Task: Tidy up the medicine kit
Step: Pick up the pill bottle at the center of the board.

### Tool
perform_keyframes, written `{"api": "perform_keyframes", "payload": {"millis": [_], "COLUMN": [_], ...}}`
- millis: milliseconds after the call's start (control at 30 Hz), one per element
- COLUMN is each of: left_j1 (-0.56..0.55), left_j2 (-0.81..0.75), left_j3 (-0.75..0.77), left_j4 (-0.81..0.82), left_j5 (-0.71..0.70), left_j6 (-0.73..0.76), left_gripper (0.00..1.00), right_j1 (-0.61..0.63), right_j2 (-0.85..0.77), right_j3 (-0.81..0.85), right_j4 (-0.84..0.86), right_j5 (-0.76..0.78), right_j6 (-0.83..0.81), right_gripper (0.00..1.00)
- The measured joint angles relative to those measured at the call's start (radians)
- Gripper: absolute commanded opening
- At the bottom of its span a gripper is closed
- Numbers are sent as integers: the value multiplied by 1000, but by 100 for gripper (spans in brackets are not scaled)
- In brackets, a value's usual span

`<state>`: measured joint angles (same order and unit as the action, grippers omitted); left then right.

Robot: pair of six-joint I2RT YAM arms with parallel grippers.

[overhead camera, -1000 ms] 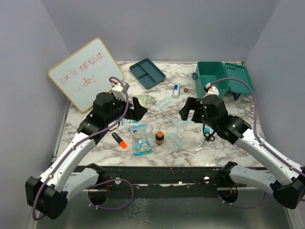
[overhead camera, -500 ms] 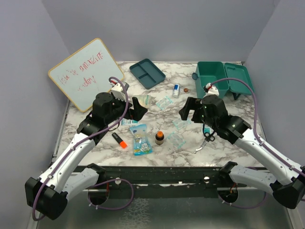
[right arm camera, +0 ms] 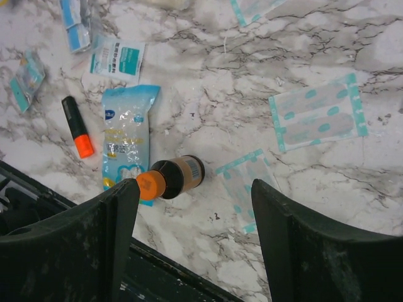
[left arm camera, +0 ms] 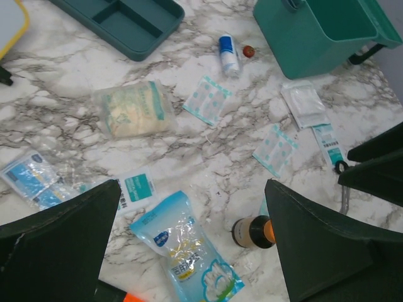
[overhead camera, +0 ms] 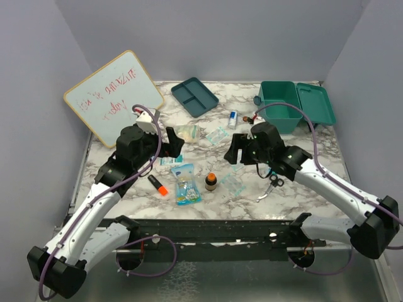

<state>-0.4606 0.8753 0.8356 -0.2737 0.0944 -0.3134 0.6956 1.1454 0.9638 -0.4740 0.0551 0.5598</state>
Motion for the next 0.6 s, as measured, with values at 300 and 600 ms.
{"api": "perform_keyframes", "payload": {"millis": [300, 600], "left_j1": [0, 0], "left_j2": [-55, -55], "left_j3": [0, 0], "left_j4": [-30, -47], "left_j5": [-192, -258], "left_j6": [14, 18], "left_gripper": [99, 99], "right_j1": [82, 195], "right_j2": [133, 227], "right_j3": [13, 87], "right_j4": [27, 26], "right_j5": [-66, -31], "right_j6": [-19, -30], "right_gripper": [58, 57]}}
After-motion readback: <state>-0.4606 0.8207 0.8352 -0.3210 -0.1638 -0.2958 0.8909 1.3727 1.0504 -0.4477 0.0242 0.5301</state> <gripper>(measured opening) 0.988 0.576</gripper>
